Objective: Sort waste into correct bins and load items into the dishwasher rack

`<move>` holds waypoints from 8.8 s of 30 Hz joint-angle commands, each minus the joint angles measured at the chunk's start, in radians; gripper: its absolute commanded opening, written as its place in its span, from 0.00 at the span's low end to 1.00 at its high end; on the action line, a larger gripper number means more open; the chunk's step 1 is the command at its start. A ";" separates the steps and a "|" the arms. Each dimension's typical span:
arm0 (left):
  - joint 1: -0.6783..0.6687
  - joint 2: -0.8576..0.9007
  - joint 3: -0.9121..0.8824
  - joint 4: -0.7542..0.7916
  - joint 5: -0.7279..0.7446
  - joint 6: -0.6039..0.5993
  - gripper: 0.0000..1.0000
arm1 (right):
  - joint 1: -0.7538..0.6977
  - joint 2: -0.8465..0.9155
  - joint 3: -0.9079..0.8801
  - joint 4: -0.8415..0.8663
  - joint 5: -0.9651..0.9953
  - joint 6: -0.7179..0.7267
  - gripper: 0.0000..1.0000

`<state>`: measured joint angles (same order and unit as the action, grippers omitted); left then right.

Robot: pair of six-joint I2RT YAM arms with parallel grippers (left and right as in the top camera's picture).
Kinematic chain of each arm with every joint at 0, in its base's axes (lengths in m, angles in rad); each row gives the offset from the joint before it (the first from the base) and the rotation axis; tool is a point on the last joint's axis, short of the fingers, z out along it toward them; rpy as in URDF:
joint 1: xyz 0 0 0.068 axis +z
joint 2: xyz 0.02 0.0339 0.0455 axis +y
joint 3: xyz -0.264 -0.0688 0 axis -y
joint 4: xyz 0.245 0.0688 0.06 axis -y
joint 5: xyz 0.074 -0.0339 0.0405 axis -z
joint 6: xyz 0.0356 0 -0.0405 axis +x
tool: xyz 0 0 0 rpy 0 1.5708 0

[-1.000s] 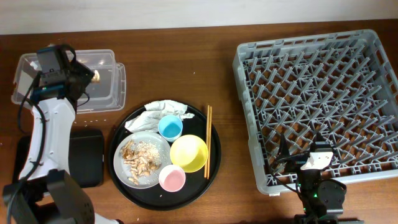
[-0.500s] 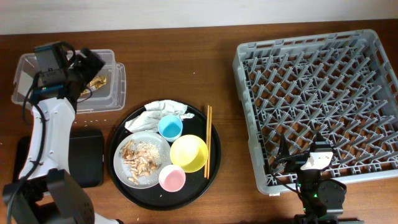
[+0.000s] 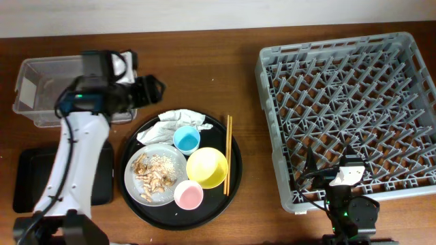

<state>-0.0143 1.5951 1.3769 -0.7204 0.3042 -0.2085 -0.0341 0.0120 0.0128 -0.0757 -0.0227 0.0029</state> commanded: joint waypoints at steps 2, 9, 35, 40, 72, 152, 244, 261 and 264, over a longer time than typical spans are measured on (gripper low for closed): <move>-0.066 0.016 0.005 -0.052 -0.282 0.046 0.77 | -0.006 -0.006 -0.007 -0.004 0.009 0.005 0.98; -0.068 0.116 0.004 -0.088 -0.288 0.046 0.66 | -0.006 -0.006 -0.007 -0.004 0.009 0.005 0.99; -0.084 0.400 0.004 -0.099 -0.305 0.180 0.65 | -0.006 -0.006 -0.007 -0.003 0.009 0.005 0.99; -0.084 0.411 0.001 -0.093 -0.301 0.180 0.55 | -0.006 -0.006 -0.007 -0.004 0.009 0.005 0.99; -0.084 0.029 0.085 -0.385 -0.214 0.156 0.00 | -0.006 -0.006 -0.007 -0.004 0.009 0.005 0.99; -0.194 0.396 0.080 -0.154 -0.361 -0.181 0.56 | -0.006 -0.006 -0.007 -0.004 0.009 0.005 0.99; 0.230 -0.083 0.421 -0.696 -0.322 -0.203 0.81 | -0.006 -0.006 -0.007 -0.004 0.009 0.005 0.99; 0.232 -0.109 0.270 -0.687 -0.484 -0.326 0.99 | -0.006 -0.006 -0.007 -0.004 0.009 0.005 0.99; 0.232 -0.109 0.243 -0.687 -0.485 -0.326 0.99 | -0.006 -0.006 -0.007 -0.004 0.009 0.005 0.99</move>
<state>0.2157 1.4948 1.6497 -1.4101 -0.1581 -0.5175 -0.0341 0.0120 0.0128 -0.0761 -0.0227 0.0029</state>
